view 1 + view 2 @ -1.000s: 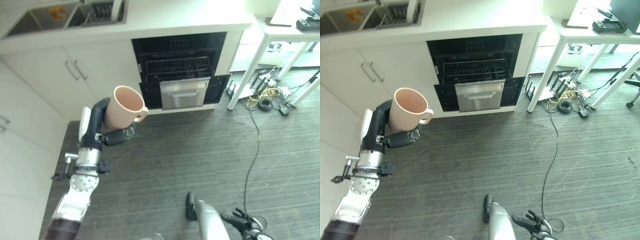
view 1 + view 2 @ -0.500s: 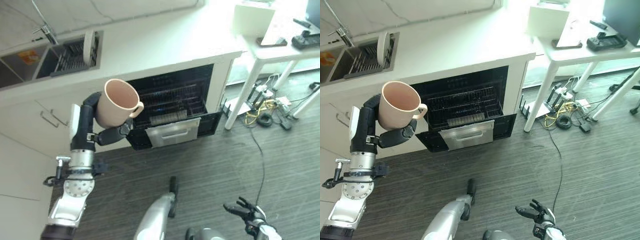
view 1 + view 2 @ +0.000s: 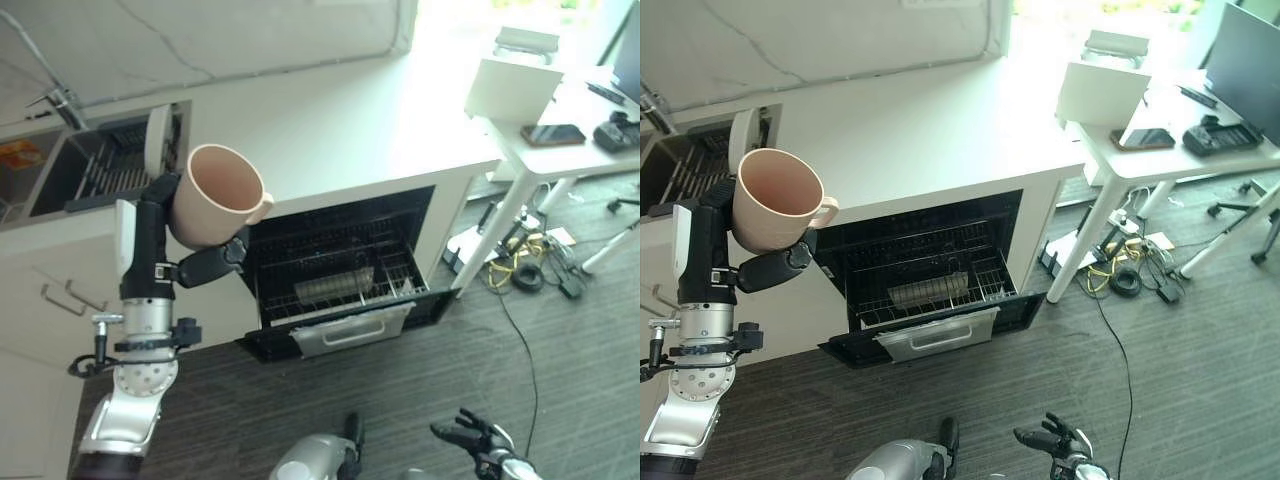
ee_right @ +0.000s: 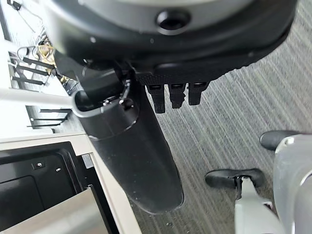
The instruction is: Place the dishes in the dishwasher.
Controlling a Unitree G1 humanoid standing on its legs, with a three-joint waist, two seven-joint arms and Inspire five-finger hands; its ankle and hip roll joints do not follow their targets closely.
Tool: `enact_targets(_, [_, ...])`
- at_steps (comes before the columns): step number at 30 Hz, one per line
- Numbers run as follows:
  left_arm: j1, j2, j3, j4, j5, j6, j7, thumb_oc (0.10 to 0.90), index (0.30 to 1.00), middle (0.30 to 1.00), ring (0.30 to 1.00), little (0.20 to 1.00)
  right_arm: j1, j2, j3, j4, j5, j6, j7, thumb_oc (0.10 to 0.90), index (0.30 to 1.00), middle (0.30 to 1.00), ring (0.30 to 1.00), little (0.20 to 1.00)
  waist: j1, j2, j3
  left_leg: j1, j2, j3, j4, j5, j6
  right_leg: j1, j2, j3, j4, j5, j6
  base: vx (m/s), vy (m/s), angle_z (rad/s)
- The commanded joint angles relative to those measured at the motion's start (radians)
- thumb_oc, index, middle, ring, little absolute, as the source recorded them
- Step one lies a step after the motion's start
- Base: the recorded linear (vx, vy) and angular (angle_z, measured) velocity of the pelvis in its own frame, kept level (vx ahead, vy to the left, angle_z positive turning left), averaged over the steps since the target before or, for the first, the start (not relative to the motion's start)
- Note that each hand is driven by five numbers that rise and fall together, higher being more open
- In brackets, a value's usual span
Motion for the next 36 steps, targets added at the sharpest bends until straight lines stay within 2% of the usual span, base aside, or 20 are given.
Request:
enact_targets(1, [-0.096, 0.051, 0.062, -0.115, -0.008, -0.054, 0.044, 0.4, 0.3, 0.3, 0.3, 0.3, -0.02, -0.026, 0.012, -0.046, 0.001, -0.042, -0.018, 0.8, 0.9, 0.9, 0.9, 0.9, -0.045, 0.055, -0.011, 0.007, 0.059, -0.085, 0.074, -0.13, -0.033, -0.074, -0.008, -0.033, 0.092, 0.271, 0.05, 0.04, -0.081, 0.32])
enact_targets(3, [-0.117, 0.061, 0.05, -0.109, -0.014, -0.043, 0.052, 0.4, 0.3, 0.3, 0.3, 0.3, -0.018, -0.028, 0.009, -0.051, 0.005, -0.053, -0.016, 0.8, 0.9, 0.9, 0.9, 0.9, -0.07, 0.064, -0.004, 0.041, 0.07, -0.107, 0.074, -0.143, -0.043, -0.121, -0.058, -0.036, 0.02, 0.244, 0.042, 0.06, -0.162, 0.43])
enact_targets(5, [-0.147, 0.071, 0.037, -0.105, -0.015, -0.033, 0.058, 0.4, 0.3, 0.3, 0.3, 0.3, -0.024, -0.034, 0.001, -0.043, 0.006, -0.062, -0.008, 0.8, 0.9, 0.9, 0.9, 0.9, -0.092, 0.067, -0.003, 0.061, 0.082, -0.145, 0.074, -0.16, -0.059, -0.128, -0.101, 0.0, -0.162, 0.273, 0.05, 0.1, -0.264, 0.59])
enact_targets(7, [-0.177, 0.085, 0.032, -0.092, -0.027, -0.038, 0.045, 0.4, 0.3, 0.3, 0.3, 0.3, -0.037, -0.045, -0.013, 0.009, 0.012, -0.082, 0.013, 0.8, 0.9, 0.9, 0.9, 0.9, -0.122, 0.031, 0.002, 0.095, 0.053, -0.202, 0.074, -0.215, -0.07, -0.221, -0.147, 0.127, -0.245, 0.329, 0.093, 0.12, -0.405, 0.84])
enact_targets(9, [-0.179, 0.095, 0.038, -0.087, -0.038, -0.038, 0.036, 0.4, 0.3, 0.3, 0.3, 0.3, -0.043, -0.045, -0.021, 0.03, 0.006, -0.083, 0.022, 0.8, 0.9, 0.9, 0.9, 0.9, -0.125, 0.017, -0.003, 0.102, 0.053, -0.208, 0.074, -0.234, -0.075, -0.252, -0.157, 0.161, -0.245, 0.34, 0.11, 0.12, -0.333, 0.7])
enact_targets(14, [-0.145, 0.092, 0.054, -0.094, -0.065, -0.017, 0.026, 0.4, 0.3, 0.3, 0.3, 0.3, -0.038, -0.041, 0.0, 0.039, -0.044, -0.038, 0.016, 0.8, 0.9, 0.9, 0.9, 0.9, -0.102, 0.002, -0.035, 0.102, 0.144, -0.193, 0.074, -0.223, -0.127, -0.204, -0.152, 0.112, -0.245, 0.261, 0.102, 0.15, -0.376, 0.22])
enact_targets(18, [-0.14, 0.065, 0.043, -0.121, -0.058, 0.003, 0.036, 0.4, 0.3, 0.3, 0.3, 0.3, -0.014, -0.051, 0.005, 0.034, -0.02, -0.028, -0.01, 0.8, 0.9, 0.9, 0.9, 0.9, -0.115, 0.007, -0.026, 0.087, 0.231, -0.179, 0.074, -0.177, -0.175, -0.157, -0.115, 0.059, -0.245, 0.21, 0.061, 0.09, -0.265, 0.3])
enact_targets(19, [-0.14, 0.065, 0.043, -0.121, -0.058, 0.003, 0.036, 0.4, 0.3, 0.3, 0.3, 0.3, -0.014, -0.051, 0.005, 0.034, -0.02, -0.028, -0.01, 0.8, 0.9, 0.9, 0.9, 0.9, -0.115, 0.007, -0.026, 0.087, 0.231, -0.179, 0.074, -0.177, -0.175, -0.157, -0.115, 0.059, -0.245, 0.21, 0.061, 0.03, -0.31, 0.52])
enact_targets(20, [-0.154, 0.064, 0.033, -0.129, -0.061, 0.017, 0.051, 0.4, 0.3, 0.3, 0.3, 0.3, -0.014, -0.06, 0.003, 0.046, -0.002, -0.041, -0.012, 0.8, 0.9, 0.9, 0.9, 0.9, -0.125, 0.012, -0.015, 0.07, 0.279, -0.172, 0.074, -0.143, -0.193, -0.149, -0.094, 0.039, -0.245, 0.196, 0.036, 0.04, -0.289, 0.39])
enact_targets(21, [-0.161, 0.065, 0.032, -0.129, -0.068, 0.022, 0.047, 0.4, 0.3, 0.3, 0.3, 0.3, -0.014, -0.066, 0.0, 0.051, -0.001, -0.044, -0.009, 0.8, 0.9, 0.9, 0.9, 0.9, -0.128, 0.011, -0.011, 0.066, 0.29, -0.165, 0.074, -0.133, -0.197, -0.145, -0.085, 0.034, -0.245, 0.192, 0.029, 0.06, -0.371, 0.37])
enact_targets(24, [-0.18, 0.054, 0.026, -0.132, -0.073, 0.025, 0.016, 0.4, 0.3, 0.3, 0.3, 0.3, -0.008, -0.074, -0.007, 0.061, 0.009, -0.051, 0.0, 0.8, 0.9, 0.9, 0.9, 0.9, -0.129, -0.001, 0.002, 0.067, 0.279, -0.126, 0.074, -0.108, -0.19, -0.126, -0.071, 0.021, -0.245, 0.187, 0.011, 0.08, -0.239, 0.65])
enact_targets(27, [-0.21, 0.028, -0.005, -0.131, -0.064, 0.024, -0.019, 0.4, 0.3, 0.3, 0.3, 0.3, 0.011, -0.071, -0.024, 0.059, 0.04, -0.058, -0.002, 0.8, 0.9, 0.9, 0.9, 0.9, -0.146, -0.013, 0.023, 0.068, 0.277, 0.031, 0.074, -0.051, -0.193, -0.089, -0.08, -0.044, -0.245, 0.176, -0.005, 0.08, -0.171, 0.87])
enact_targets(28, [-0.221, 0.016, -0.024, -0.13, -0.055, 0.028, -0.016, 0.4, 0.3, 0.3, 0.3, 0.3, 0.017, -0.065, -0.029, 0.053, 0.067, -0.055, -0.008, 0.8, 0.9, 0.9, 0.9, 0.9, -0.136, -0.006, 0.032, 0.049, 0.203, 0.042, 0.074, -0.069, -0.182, -0.066, -0.076, -0.057, -0.245, 0.166, -0.002, 0.14, -0.037, 1.31])
enact_targets(30, [-0.185, -0.011, -0.02, -0.127, -0.031, -0.015, -0.015, 0.4, 0.3, 0.3, 0.3, 0.3, 0.002, -0.048, -0.026, 0.038, 0.107, -0.028, -0.048, 0.8, 0.9, 0.9, 0.9, 0.9, -0.109, 0.005, 0.024, 0.021, 0.164, 0.038, 0.074, -0.084, -0.166, -0.059, -0.067, -0.075, -0.245, 0.163, -0.001, 0.2, 0.15, 0.79])
enact_targets(31, [-0.161, -0.017, -0.013, -0.135, -0.014, -0.018, 0.004, 0.4, 0.3, 0.3, 0.3, 0.3, -0.002, -0.045, -0.025, 0.032, 0.109, -0.02, -0.055, 0.8, 0.9, 0.9, 0.9, 0.9, -0.093, 0.016, 0.021, 0.012, 0.141, -0.023, 0.074, -0.086, -0.165, -0.055, -0.055, -0.071, -0.245, 0.164, 0.002, 0.25, 0.282, -0.47])
enact_targets(32, [-0.147, -0.018, 0.0, -0.137, 0.0, -0.024, 0.015, 0.4, 0.3, 0.3, 0.3, 0.3, 0.002, -0.038, -0.036, 0.016, 0.096, -0.013, -0.057, 0.8, 0.9, 0.9, 0.9, 0.9, -0.089, 0.037, 0.007, 0.019, 0.158, -0.023, 0.074, -0.109, -0.159, -0.043, -0.048, -0.115, -0.245, 0.161, 0.004, 0.26, 0.249, -0.84])
enact_targets(33, [-0.14, -0.011, 0.008, -0.144, 0.005, -0.015, 0.021, 0.4, 0.3, 0.3, 0.3, 0.3, 0.011, -0.033, -0.04, -0.004, 0.072, -0.013, -0.061, 0.8, 0.9, 0.9, 0.9, 0.9, -0.09, 0.055, 0.002, 0.024, 0.161, -0.053, 0.074, -0.124, -0.145, -0.025, -0.029, -0.122, -0.245, 0.183, 0.009, 0.23, 0.227, -0.94])
enact_targets(34, [-0.145, -0.003, 0.008, -0.139, 0.005, -0.003, 0.025, 0.4, 0.3, 0.3, 0.3, 0.3, 0.022, -0.025, -0.048, -0.021, 0.067, -0.017, -0.062, 0.8, 0.9, 0.9, 0.9, 0.9, -0.105, 0.062, 0.015, 0.042, 0.155, -0.068, 0.074, -0.139, -0.12, -0.074, -0.044, -0.104, -0.105, 0.219, 0.037, 0.16, 0.072, -0.38])
enact_targets(35, [-0.157, 0.011, -0.002, -0.121, -0.007, -0.004, 0.035, 0.4, 0.3, 0.3, 0.3, 0.3, 0.031, -0.023, -0.051, -0.03, 0.083, -0.018, -0.06, 0.8, 0.9, 0.9, 0.9, 0.9, -0.12, 0.057, 0.021, 0.044, 0.143, -0.088, 0.074, -0.146, -0.104, -0.114, -0.054, -0.067, -0.077, 0.232, 0.043, 0.13, -0.121, -0.31])
enact_targets(36, [-0.169, 0.02, -0.007, -0.11, -0.02, -0.003, 0.038, 0.4, 0.3, 0.3, 0.3, 0.3, 0.038, -0.023, -0.055, -0.031, 0.103, -0.025, -0.055, 0.8, 0.9, 0.9, 0.9, 0.9, -0.125, 0.051, 0.02, 0.044, 0.144, -0.096, 0.074, -0.147, -0.111, -0.102, -0.077, -0.07, -0.18, 0.232, 0.041, 0.11, -0.265, 0.18])
